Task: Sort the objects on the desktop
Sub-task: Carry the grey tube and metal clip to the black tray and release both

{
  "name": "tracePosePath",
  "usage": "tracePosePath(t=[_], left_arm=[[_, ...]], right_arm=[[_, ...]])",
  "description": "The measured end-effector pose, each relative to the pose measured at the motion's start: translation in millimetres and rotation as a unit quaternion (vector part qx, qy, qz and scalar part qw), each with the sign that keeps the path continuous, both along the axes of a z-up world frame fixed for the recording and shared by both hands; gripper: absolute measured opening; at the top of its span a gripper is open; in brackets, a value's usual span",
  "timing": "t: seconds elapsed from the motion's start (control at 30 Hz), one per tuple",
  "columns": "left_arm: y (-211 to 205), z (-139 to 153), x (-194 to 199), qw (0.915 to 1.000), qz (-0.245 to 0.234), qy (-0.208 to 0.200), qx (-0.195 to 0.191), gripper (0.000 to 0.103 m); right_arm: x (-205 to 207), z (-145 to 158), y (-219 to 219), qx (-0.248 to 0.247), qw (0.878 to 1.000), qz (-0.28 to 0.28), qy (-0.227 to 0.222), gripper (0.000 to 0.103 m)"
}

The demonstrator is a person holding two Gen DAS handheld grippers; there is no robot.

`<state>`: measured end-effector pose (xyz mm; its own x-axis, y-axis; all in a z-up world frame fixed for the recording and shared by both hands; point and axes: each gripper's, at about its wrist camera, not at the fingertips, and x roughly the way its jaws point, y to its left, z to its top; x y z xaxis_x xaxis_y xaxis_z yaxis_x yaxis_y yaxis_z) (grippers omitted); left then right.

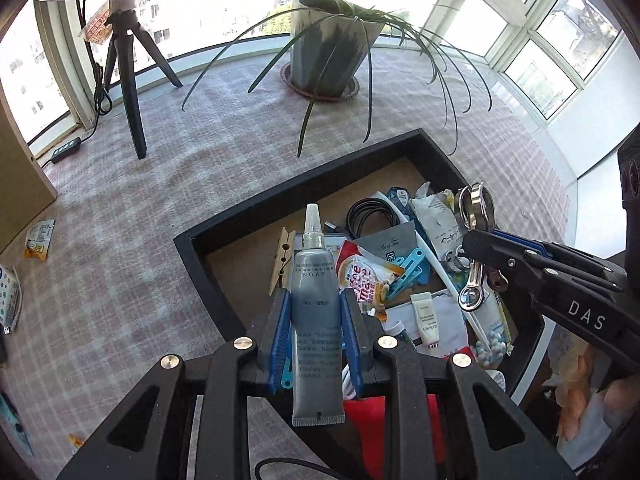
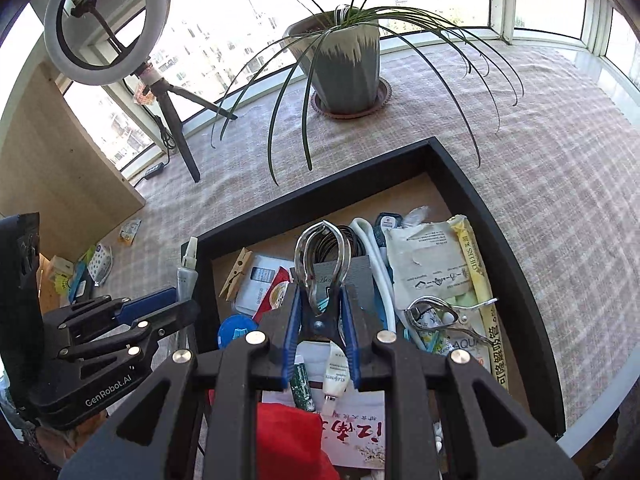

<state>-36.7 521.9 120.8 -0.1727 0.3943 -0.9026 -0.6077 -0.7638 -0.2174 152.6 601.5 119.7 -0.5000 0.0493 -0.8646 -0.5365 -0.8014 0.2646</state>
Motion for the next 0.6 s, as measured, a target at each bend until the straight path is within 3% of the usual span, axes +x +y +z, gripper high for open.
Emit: tracePosePath(t=[0.1, 0.17, 0.27, 0.6], left_arm=[[6, -2, 4, 0.9999, -0.011, -0.009, -0.001, 0.026], [4, -3, 5, 0.9998, -0.015, -0.013, -0.002, 0.031], [-5, 0, 5, 0.9999, -0.011, -0.002, -0.008, 0.031], [-78, 12, -21, 0.9978, 0.066, 0.003, -0.006, 0.031]], right_arm=[[1, -1, 3, -0.011, 1.000, -0.006, -0.004, 0.023], [-1, 0, 1, -0.018, 1.000, -0.008, 0.001, 0.033], [-7, 4, -6, -0.013, 1.000, 0.002, 0.000, 0.040], [-42, 10, -46, -0.015, 0.998, 0.056, 0.004, 0.046]])
